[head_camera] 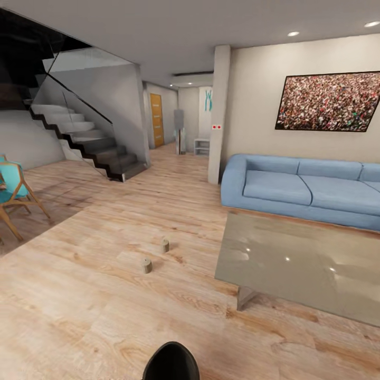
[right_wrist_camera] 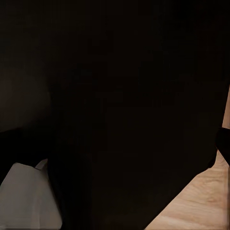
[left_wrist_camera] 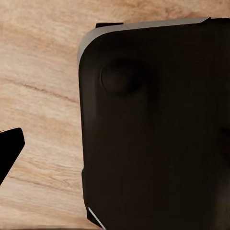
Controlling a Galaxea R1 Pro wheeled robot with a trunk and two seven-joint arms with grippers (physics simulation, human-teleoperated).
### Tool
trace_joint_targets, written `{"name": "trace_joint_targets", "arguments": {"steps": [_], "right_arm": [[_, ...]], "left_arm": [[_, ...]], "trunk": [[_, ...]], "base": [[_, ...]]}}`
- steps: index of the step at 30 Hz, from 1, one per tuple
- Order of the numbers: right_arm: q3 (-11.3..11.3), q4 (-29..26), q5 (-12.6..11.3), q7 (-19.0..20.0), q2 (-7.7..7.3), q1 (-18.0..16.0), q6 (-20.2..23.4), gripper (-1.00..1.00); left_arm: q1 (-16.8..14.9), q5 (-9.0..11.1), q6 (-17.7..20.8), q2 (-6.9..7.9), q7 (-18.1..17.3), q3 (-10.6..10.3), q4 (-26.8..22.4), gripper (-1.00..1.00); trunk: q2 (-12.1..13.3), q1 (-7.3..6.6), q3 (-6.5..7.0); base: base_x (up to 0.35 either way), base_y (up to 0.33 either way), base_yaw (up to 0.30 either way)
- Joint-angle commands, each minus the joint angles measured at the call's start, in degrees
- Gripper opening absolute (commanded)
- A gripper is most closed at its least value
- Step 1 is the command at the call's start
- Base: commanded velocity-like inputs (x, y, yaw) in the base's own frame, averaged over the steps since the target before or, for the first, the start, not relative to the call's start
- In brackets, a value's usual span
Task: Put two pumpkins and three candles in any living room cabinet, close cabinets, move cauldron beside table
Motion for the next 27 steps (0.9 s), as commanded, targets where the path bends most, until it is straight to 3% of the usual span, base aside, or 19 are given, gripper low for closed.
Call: {"name": "trace_joint_targets", "arguments": {"steps": [1,15,27], "right_arm": [[-0.33,-0.03,0.04,-0.01,0.05,-0.01,0.05,1.0],[-0.33,-0.03,0.11,-0.01,0.13,-0.01,0.06,1.0],[-0.33,-0.03,0.03,-0.01,0.12,-0.01,0.06,1.0]], "left_arm": [[-0.04,-0.07,-0.19,0.01,-0.02,-0.04,0.06,1.0],[-0.04,-0.07,-0.21,0.01,-0.02,-0.06,0.06,1.0],[-0.03,-0.07,-0.34,0.01,-0.02,-0.05,0.06,1.0]], "trunk": [[-0.03,0.0,-0.11],[-0.03,0.0,-0.85],[-0.03,0.0,-1.01]], "base": [[0.006,-0.001,0.234],[0.041,0.0,0.232],[0.119,0.0,0.095]]}}
